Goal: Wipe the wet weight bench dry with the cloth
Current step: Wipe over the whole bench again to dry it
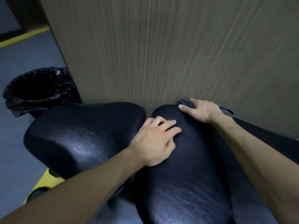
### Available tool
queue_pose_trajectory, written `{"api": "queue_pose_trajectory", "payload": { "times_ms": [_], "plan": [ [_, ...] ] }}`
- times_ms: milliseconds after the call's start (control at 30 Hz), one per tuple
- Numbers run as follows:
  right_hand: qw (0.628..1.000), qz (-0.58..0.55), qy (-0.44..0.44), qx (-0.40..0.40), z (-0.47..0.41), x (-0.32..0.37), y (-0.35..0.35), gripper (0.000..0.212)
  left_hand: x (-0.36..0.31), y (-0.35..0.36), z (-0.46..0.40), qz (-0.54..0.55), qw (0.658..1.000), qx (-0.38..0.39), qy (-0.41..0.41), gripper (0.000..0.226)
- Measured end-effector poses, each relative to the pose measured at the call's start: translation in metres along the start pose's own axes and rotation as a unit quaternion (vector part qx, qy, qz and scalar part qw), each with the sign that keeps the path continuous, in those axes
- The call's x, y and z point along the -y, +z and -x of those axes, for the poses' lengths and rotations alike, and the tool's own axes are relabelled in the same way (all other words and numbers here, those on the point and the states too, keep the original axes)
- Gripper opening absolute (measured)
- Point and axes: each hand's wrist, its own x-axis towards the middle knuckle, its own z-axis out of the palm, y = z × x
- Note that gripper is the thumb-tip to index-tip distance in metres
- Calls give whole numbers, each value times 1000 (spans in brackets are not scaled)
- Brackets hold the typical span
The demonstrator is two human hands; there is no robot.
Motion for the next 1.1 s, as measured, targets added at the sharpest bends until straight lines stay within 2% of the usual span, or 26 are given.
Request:
{"api": "queue_pose_trajectory", "payload": {
  "times_ms": [133, 200, 267, 400, 567, 667, 733, 833, 967, 1100],
  "plan": [
    [997, 7, -73, 25, -30, 94, 3, 74, 10, -9, 0, 21, 999, 25, 34, 43],
    [995, 28, -91, 27, -34, 121, 8, 67, 26, -26, 5, 44, 996, 42, 62, 38],
    [995, 30, -90, 14, -33, 132, 11, 59, 44, -48, 14, 36, 996, 25, 77, 32],
    [997, 32, -73, -5, -17, 138, 7, 55, 92, -91, 36, 17, 999, 21, 28, 27],
    [994, 35, -82, -59, 11, 152, 15, 51, 133, -128, 50, 53, 998, 25, -38, 20],
    [993, 6, -78, -88, 23, 156, 22, 50, 152, -142, 52, 71, 996, 36, -49, 19],
    [993, -13, -70, -97, 30, 159, 27, 58, 164, -148, 56, 82, 995, 33, -48, 18],
    [986, -81, -47, -140, 50, 165, 29, 59, 185, -151, 67, 111, 991, 34, -62, 17],
    [958, -193, -10, -210, 114, 175, 41, 45, 216, -141, 76, 150, 985, 39, -80, 16],
    [952, -223, -8, -211, 164, 188, 58, 47, 231, -137, 68, 174, 982, 49, -59, 15]
  ]
}}
